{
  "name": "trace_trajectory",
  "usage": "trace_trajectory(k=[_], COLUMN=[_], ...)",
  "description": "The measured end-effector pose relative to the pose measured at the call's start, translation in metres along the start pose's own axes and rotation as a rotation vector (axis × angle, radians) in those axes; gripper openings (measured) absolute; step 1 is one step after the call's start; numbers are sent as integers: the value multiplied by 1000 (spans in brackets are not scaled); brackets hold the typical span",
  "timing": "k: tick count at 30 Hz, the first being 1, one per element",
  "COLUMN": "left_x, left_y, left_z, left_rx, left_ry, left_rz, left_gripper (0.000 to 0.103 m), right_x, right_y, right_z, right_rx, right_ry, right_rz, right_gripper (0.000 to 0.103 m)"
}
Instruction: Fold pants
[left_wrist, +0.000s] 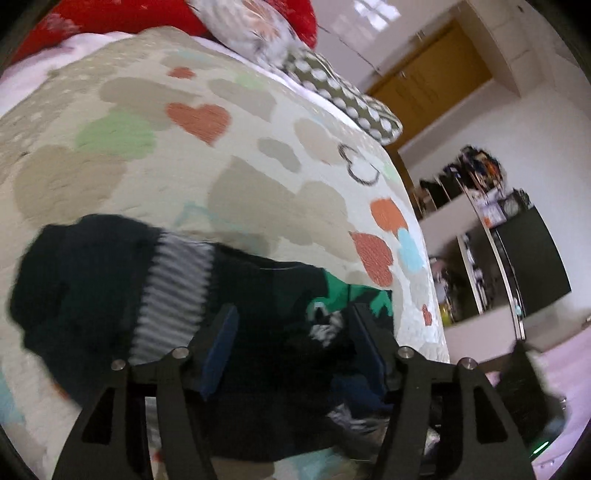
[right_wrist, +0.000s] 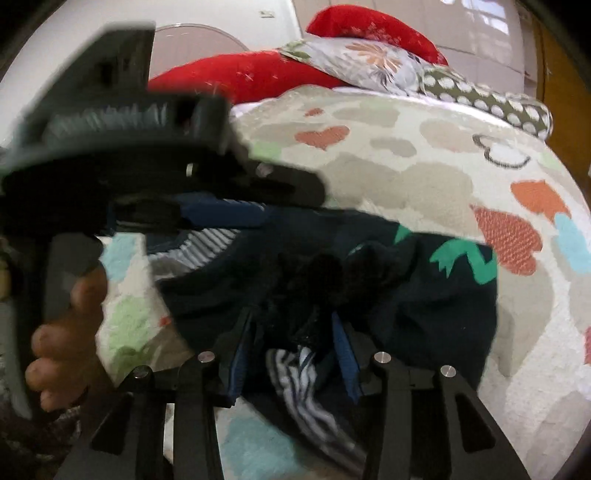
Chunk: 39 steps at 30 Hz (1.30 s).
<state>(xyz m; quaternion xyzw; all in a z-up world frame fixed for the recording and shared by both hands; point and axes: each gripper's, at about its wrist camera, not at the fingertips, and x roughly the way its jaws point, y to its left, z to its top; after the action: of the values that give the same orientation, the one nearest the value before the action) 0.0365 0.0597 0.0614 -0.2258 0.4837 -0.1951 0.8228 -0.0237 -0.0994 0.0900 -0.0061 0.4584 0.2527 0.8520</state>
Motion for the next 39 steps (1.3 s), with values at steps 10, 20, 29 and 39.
trace_trajectory(k=[10,20,29,39], left_x=[-40,-84,-59,-63], left_y=[41,116,134,135], left_z=[-17,-24,-42,-54], left_rx=[-97,-233,-276,-298], left_ry=[-92,-194,-160,-200], left_rz=[120,263,88,-18], left_gripper=[61,68,47,69], right_x=[-37,44,26,170], right_y=[-43,-28,37,125], right_z=[33,40,91,145], right_rx=[183,183,59,-32], right_ry=[-58,146,169,504], right_rz=[-85,-74,73,-43], right_gripper=[25,26,62,76])
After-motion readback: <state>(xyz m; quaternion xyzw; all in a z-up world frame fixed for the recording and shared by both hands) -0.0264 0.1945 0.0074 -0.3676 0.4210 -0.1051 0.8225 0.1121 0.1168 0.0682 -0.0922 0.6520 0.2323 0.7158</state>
